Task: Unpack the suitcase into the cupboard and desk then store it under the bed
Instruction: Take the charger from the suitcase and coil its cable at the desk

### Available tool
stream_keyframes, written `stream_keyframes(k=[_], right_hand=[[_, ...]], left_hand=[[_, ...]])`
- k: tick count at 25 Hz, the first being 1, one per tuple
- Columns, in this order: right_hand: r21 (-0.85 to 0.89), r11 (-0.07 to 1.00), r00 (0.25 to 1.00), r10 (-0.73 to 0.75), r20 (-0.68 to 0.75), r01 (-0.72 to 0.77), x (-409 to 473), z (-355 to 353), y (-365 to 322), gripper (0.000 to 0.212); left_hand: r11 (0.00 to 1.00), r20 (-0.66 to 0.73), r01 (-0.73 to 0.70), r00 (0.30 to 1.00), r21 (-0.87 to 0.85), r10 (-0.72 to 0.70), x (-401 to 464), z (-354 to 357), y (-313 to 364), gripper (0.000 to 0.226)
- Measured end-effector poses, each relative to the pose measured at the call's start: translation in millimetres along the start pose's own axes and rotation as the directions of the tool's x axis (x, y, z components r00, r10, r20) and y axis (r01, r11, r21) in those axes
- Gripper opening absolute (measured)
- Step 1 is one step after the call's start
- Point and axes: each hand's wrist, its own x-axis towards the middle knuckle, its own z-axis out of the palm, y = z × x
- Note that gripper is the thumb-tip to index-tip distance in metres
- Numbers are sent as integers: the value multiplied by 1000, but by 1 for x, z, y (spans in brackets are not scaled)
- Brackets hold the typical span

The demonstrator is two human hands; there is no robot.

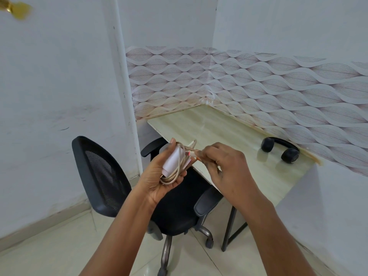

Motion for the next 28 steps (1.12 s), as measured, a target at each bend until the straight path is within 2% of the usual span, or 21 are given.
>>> stream_keyframes(k=[2,5,11,14,16,19,21,23,25,28], right_hand=[[34,999,1000,8,-17,-7,-3,1,2,16],[121,993,1000,1,-2,-1,-8,0,3,29],[93,994,995,-60,74,53,-4,-2,-4,12],[154,985,995,63,80,-75,-7,5,-4,10],[313,922,974,212,79,-226,-13,11,-4,4],[603,683,891,442,107,-411,-23,19,-12,5],[684,578,847,521,111,-445,-25,22,-16,13],[714,543,827,555,91,-442,-25,23,-16,21],[711,554,829,554,73,-433,-24,23,-17,32],[610,677,859,511,12,-411,-24,23,-18,38]], left_hand=[[1000,29,-11,1000,-5,11,0,-2,0,57],[998,-3,-13,1000,56,13,0,-4,-3,52],[971,-99,-115,986,208,138,-5,1,-5,43],[962,-109,-169,975,214,195,-5,4,-8,47],[964,-162,-197,961,177,226,-2,7,-14,53],[982,-157,-176,970,70,185,2,10,-21,52],[987,-125,-158,979,20,159,2,11,-22,52],[984,-161,-176,971,8,175,3,14,-22,41],[981,-212,-191,958,32,193,2,17,-24,30],[975,-229,-198,949,102,217,0,20,-27,30]])
